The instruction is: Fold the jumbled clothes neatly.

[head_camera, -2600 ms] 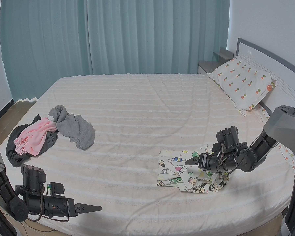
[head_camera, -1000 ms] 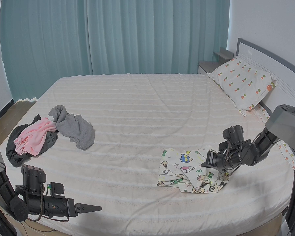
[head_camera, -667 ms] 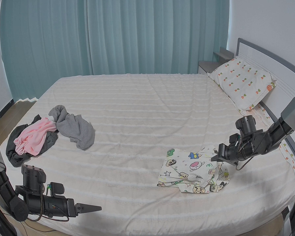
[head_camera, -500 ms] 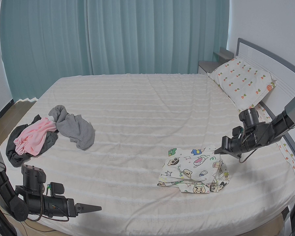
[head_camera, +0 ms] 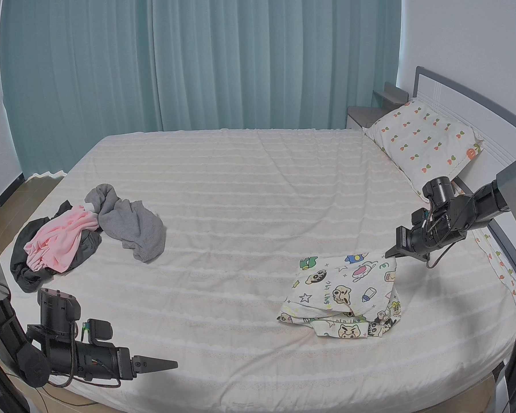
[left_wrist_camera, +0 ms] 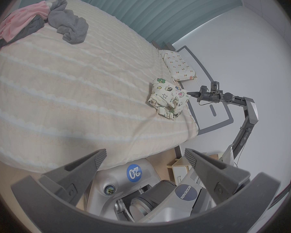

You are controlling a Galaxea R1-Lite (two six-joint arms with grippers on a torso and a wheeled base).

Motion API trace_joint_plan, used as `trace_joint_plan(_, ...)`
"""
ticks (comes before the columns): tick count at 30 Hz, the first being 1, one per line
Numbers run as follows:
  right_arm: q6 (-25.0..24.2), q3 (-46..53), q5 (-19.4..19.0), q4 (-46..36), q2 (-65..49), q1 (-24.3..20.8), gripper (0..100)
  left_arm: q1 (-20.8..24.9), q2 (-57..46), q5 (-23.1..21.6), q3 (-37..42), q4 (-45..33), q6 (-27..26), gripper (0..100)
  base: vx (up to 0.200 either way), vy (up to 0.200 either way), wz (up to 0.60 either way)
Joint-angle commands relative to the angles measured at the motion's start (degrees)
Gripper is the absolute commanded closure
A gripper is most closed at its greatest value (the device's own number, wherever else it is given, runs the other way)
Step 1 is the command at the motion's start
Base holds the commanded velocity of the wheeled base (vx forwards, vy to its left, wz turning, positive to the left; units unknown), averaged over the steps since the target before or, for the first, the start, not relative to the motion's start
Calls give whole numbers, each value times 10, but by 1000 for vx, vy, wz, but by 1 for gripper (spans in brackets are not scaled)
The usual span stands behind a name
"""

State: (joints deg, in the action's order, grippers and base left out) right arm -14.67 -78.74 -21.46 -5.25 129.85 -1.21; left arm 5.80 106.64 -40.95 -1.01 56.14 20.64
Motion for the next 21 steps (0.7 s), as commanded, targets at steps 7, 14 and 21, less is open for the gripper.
trace_joint_plan(7,1,-55,15,4,92,0,0,0,5,0,10,0,0,0,0,0,0)
trace_joint_plan(14,-33,-14,49,77,77,-2,0,0,5,0,10,0,0,0,0,0,0)
trace_joint_plan(21,-34,169,-8,184,-24,-25,0,1,5,0,10,0,0,0,0,0,0)
